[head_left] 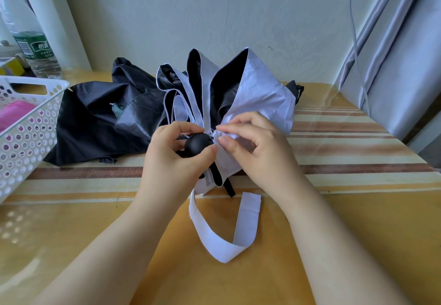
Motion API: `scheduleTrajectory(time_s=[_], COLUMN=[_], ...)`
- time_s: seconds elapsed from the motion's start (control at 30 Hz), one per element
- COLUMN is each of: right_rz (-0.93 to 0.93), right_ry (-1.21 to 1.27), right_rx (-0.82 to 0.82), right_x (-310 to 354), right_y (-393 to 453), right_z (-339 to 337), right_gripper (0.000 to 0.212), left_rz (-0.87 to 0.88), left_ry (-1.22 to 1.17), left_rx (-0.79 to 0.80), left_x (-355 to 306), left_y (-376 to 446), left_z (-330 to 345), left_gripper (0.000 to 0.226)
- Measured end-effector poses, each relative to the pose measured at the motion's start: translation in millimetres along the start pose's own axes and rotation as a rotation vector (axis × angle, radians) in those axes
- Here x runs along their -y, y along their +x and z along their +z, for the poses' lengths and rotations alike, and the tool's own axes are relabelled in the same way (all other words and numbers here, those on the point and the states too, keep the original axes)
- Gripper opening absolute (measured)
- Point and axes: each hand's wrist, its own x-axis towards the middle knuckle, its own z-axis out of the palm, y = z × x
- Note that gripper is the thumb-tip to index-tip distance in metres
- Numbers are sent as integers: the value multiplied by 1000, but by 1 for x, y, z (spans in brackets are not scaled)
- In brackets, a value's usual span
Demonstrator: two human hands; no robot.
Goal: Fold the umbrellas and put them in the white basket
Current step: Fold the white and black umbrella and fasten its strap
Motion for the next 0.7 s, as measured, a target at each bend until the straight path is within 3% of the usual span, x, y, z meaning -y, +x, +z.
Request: scheduleTrajectory(time_s=[0.13, 0.2, 0.27, 0.37, 0.53, 0.7], right_rz=[-179, -185, -137, -108, -252, -95], right_ry=[-176, -161, -171, -123, -65, 145], right_rx=[-39, 135, 356, 309, 40, 130], right_x=[4, 6, 5, -1, -5, 4], right_y=[1, 0, -1, 0, 9, 6], right_z=[-3, -8, -12, -9, 0, -10], right_gripper=[37, 44, 66, 88, 44, 40], left_rz=[41, 68, 81, 118, 130, 107], left_ry=[50, 65, 78, 138, 143, 100], left_rx=[46, 43, 45, 84, 92, 70], left_x=[-4, -8, -12, -16, -21, -18], left_y=[1, 1, 2, 1, 1, 7], left_z=[-2, -5, -9, -11, -13, -17], left_gripper=[35, 36, 35, 34, 33, 29])
